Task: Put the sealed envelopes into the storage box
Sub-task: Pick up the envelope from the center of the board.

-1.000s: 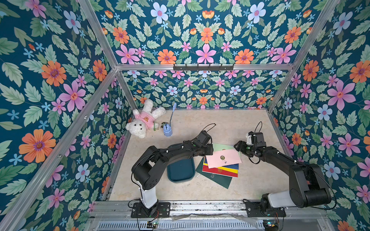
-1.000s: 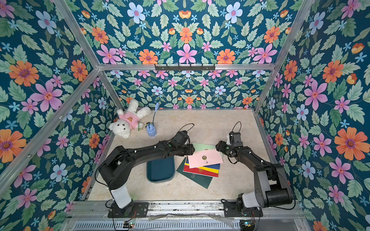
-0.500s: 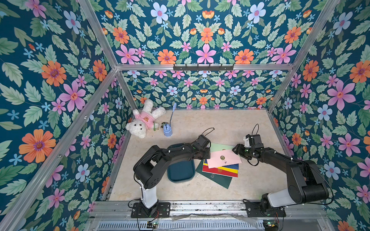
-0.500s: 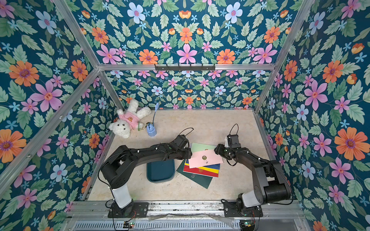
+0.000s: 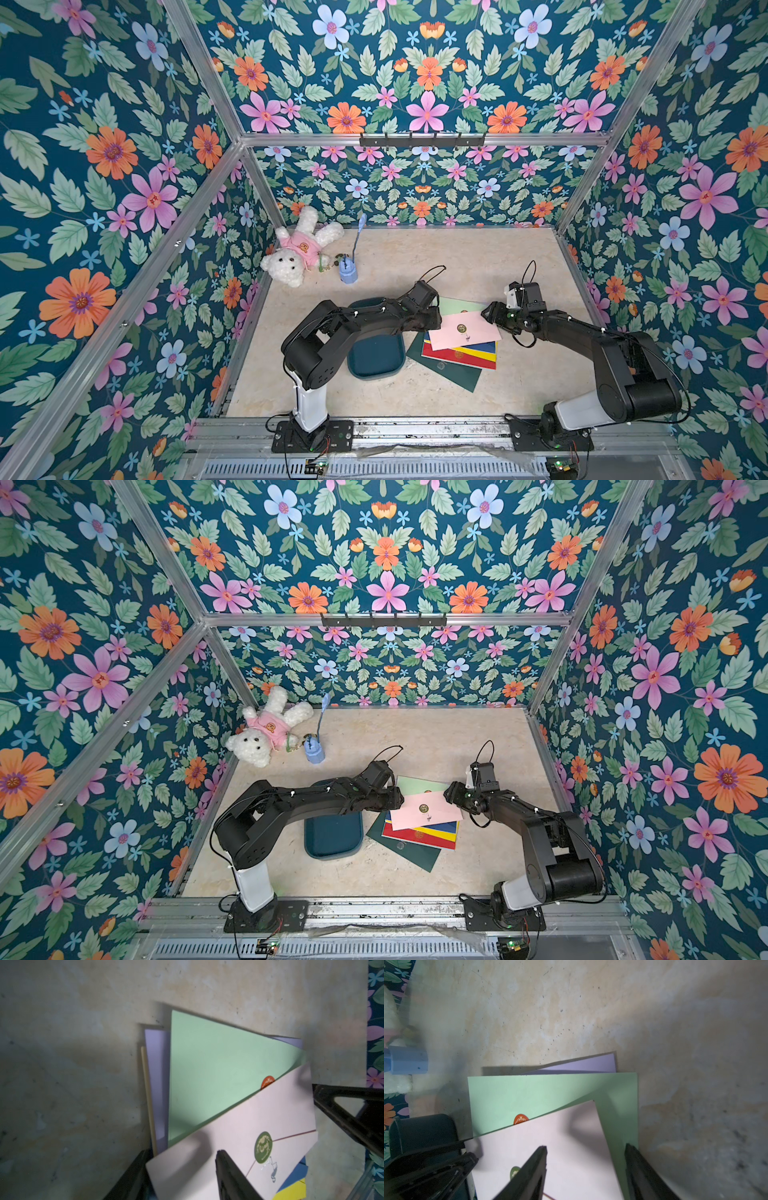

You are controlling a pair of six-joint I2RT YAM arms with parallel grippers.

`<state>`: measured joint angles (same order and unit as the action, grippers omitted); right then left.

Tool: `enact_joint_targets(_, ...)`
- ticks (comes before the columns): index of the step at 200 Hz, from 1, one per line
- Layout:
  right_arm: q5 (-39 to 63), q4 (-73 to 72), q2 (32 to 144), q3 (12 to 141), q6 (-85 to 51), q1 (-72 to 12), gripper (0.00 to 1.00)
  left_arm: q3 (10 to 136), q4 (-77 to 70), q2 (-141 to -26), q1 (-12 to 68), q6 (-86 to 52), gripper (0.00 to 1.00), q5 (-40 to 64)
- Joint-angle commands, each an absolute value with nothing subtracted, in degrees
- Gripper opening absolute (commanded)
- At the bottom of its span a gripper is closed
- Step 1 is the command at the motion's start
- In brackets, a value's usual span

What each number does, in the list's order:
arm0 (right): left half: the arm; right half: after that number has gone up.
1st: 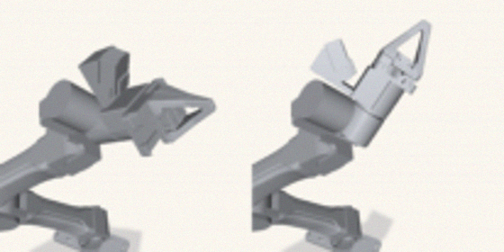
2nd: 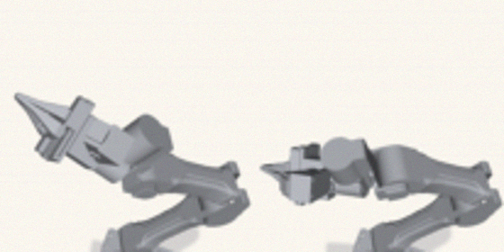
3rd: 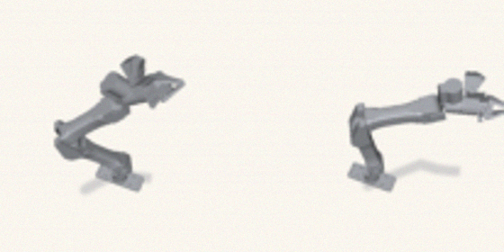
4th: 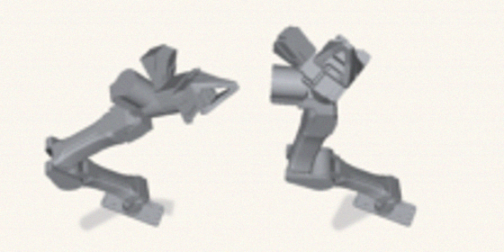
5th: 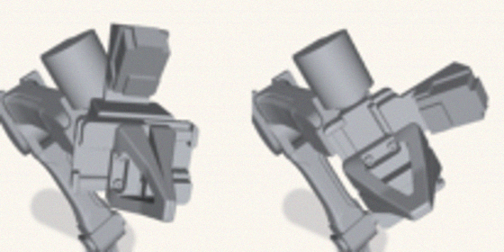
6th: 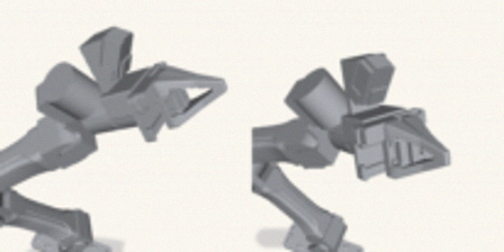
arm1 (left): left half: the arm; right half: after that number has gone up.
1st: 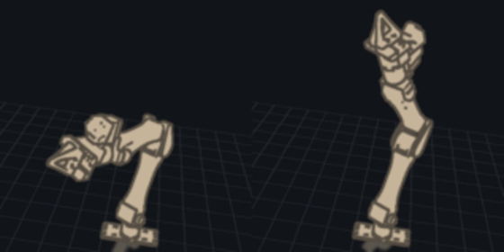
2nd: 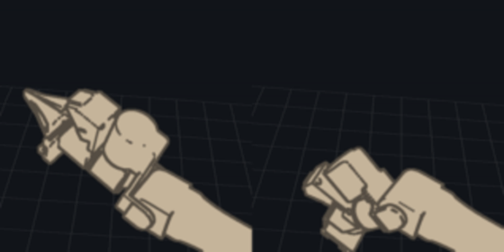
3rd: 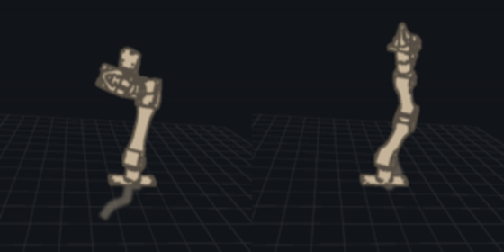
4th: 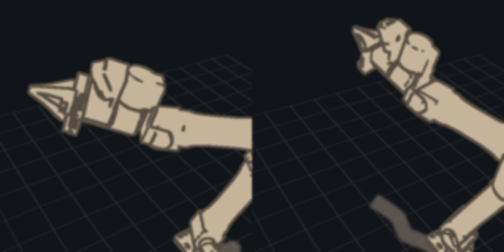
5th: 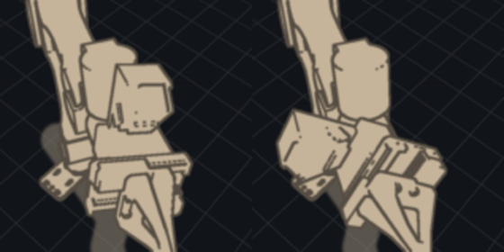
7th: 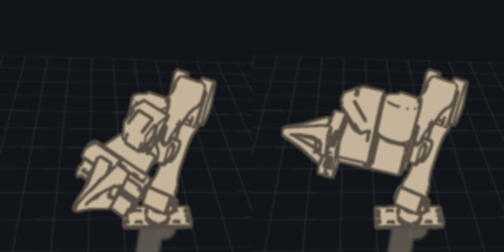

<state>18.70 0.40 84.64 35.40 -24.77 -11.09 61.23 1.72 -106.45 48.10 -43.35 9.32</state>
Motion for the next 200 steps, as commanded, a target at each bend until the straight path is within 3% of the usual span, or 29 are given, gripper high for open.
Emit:
enact_joint_targets(1, 21.80, 0.92, 83.91, 34.83, -26.25, -11.23, 0.62, 62.12, -2.73, -105.90, 48.21, -44.52, 0.55, 12.81)
enact_joint_targets(98, 33.54, -5.56, 73.82, 32.09, -33.84, -11.21, 0.57, 64.19, -0.20, -105.12, 48.08, -42.79, 0.53, 10.88)
enact_joint_targets(132, 32.86, -3.72, 71.48, 31.56, -33.51, -11.24, 0.54, 63.98, 0.26, -105.03, 47.99, -42.28, 0.53, 9.60)
enact_joint_targets(154, 32.08, -2.73, 71.22, 30.75, -32.71, -11.21, 0.43, 63.86, 0.44, -105.13, 47.94, -41.98, 0.53, 9.32)
enact_joint_targets(200, 31.51, -1.57, 69.85, 30.44, -32.26, -11.22, 0.02, 65.02, 1.71, -103.86, 47.57, -40.70, 0.55, 7.92)
